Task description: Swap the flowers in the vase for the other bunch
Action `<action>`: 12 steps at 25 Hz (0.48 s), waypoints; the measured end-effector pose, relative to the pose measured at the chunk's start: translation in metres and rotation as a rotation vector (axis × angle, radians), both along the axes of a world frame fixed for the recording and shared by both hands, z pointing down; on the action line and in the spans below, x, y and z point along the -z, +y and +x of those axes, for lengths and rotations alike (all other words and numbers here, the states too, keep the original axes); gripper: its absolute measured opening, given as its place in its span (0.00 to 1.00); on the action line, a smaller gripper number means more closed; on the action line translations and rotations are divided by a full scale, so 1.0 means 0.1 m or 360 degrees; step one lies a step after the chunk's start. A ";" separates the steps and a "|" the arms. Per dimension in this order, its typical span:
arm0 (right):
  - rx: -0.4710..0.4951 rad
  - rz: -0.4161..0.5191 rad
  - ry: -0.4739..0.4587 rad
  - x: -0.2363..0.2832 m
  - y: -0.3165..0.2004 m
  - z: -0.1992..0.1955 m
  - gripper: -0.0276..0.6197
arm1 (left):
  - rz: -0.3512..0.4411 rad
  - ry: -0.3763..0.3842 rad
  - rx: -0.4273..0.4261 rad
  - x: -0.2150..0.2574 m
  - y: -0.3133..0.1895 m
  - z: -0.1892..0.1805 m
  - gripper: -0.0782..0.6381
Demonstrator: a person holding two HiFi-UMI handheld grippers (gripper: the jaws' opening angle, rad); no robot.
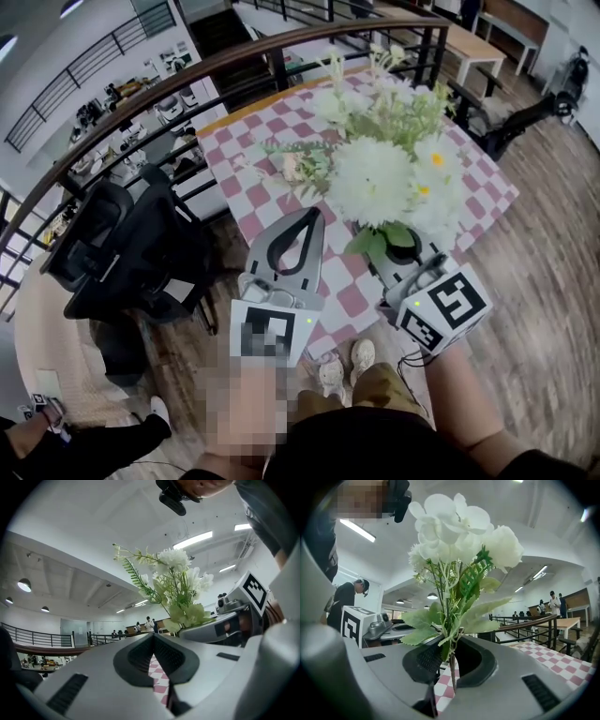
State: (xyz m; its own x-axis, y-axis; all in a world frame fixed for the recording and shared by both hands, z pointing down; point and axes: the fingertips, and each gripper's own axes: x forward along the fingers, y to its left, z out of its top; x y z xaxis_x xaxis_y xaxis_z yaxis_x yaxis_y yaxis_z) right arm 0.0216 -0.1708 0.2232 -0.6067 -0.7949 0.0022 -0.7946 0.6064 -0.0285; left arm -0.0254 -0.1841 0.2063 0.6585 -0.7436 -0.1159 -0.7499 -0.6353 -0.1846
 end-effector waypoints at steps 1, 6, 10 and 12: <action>0.0019 0.0001 -0.0002 0.00 -0.02 -0.01 0.15 | 0.0000 -0.0003 0.0010 -0.01 -0.02 0.00 0.12; 0.0133 -0.0011 -0.0030 -0.05 -0.18 -0.10 0.15 | -0.0040 0.0009 0.0076 -0.08 -0.14 -0.03 0.12; 0.0236 -0.0037 -0.0087 -0.11 -0.30 -0.12 0.15 | -0.0083 0.0028 0.0179 -0.15 -0.23 -0.08 0.12; 0.0269 -0.0047 -0.0111 -0.15 -0.36 -0.10 0.15 | -0.0104 0.0034 0.0220 -0.20 -0.27 -0.10 0.12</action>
State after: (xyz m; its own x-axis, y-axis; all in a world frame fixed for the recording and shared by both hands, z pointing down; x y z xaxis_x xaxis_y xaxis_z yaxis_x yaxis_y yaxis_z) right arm 0.0116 -0.2066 0.2382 -0.7312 -0.6818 -0.0227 -0.6769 0.7293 -0.0996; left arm -0.0349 -0.2115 0.2265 0.5474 -0.8333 -0.0774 -0.8342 -0.5361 -0.1291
